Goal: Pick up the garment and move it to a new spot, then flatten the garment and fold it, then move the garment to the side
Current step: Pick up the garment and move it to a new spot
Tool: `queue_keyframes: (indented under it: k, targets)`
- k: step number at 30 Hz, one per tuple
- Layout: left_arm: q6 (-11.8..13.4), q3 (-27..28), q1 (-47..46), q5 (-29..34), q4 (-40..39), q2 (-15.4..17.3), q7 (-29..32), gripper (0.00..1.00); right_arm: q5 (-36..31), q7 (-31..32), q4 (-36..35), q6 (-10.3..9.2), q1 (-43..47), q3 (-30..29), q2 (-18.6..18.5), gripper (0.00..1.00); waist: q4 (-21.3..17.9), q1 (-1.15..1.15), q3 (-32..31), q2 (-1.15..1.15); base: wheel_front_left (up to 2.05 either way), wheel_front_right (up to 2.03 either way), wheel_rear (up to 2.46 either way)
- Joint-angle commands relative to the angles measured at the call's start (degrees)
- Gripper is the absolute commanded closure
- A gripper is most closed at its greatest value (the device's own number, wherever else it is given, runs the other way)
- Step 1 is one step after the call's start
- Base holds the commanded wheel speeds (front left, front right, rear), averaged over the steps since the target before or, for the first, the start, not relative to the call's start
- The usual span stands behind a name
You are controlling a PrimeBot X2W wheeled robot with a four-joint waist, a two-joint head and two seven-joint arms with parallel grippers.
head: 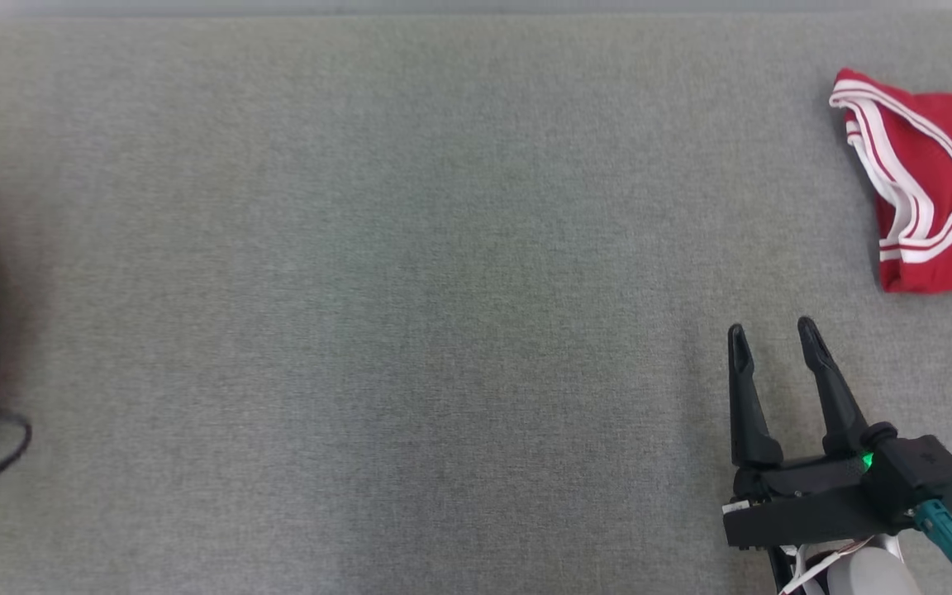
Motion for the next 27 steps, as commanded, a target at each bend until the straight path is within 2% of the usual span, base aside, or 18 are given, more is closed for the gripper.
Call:
queue_keyframes:
  k: [1, 6, 11, 14, 17, 22, 27]
  targets:
    - [-0.36, -0.61, -1.33, 0.53, -1.18, -0.31, -1.53, 1.00, 0.32, -0.06, -0.05, -0.09, 0.47, -0.02, -0.02, 0.00, 1.36, 0.00, -1.92, 0.00, 0.00, 0.00, 0.00]
    - [-1.06, -4.36, -4.33, 1.81, -6.33, -1.92, -5.48, 1.00, 0.63, -0.06, 0.53, -0.09, 1.50, 0.29, -0.02, 0.00, 2.11, 0.00, -5.03, 0.00, 0.00, 0.00, 0.00]
    - [-1.48, -8.14, -5.68, 2.01, -12.79, -4.19, -6.23, 1.00, 1.38, -0.06, 0.92, -0.09, 2.68, 0.51, -0.02, 0.00, 1.64, 0.00, -7.45, 0.00, 0.00, 0.00, 0.00]
    - [-1.32, -11.04, -6.17, 0.51, -17.71, -6.49, -5.01, 1.00, 1.76, -0.06, 1.02, -0.09, 2.97, 0.62, -0.01, 0.00, 0.68, 0.00, -8.41, 0.00, 0.00, 0.00, 0.00]
    - [-1.33, -13.22, -6.05, -0.53, -21.53, -7.18, -3.75, 1.00, 2.06, -0.06, 1.18, -0.10, 3.33, 0.61, -0.03, 0.00, -0.34, 0.00, -8.79, 0.00, 0.00, 0.00, 0.00]
    - [-1.35, -18.37, -4.96, -2.95, -29.78, -9.04, -0.15, 1.00, 3.22, -0.06, 1.32, -0.10, 3.31, 0.69, -0.02, 0.00, -3.43, 0.00, -9.01, 0.00, 0.00, 0.00, 0.00]
    - [-1.35, -22.09, -3.16, -4.34, -34.77, -11.70, 2.66, 1.00, 4.07, -0.06, 1.50, -0.10, 3.17, 0.75, -0.02, 0.00, -6.70, 0.00, -8.80, 0.00, 0.00, 0.00, 0.00]
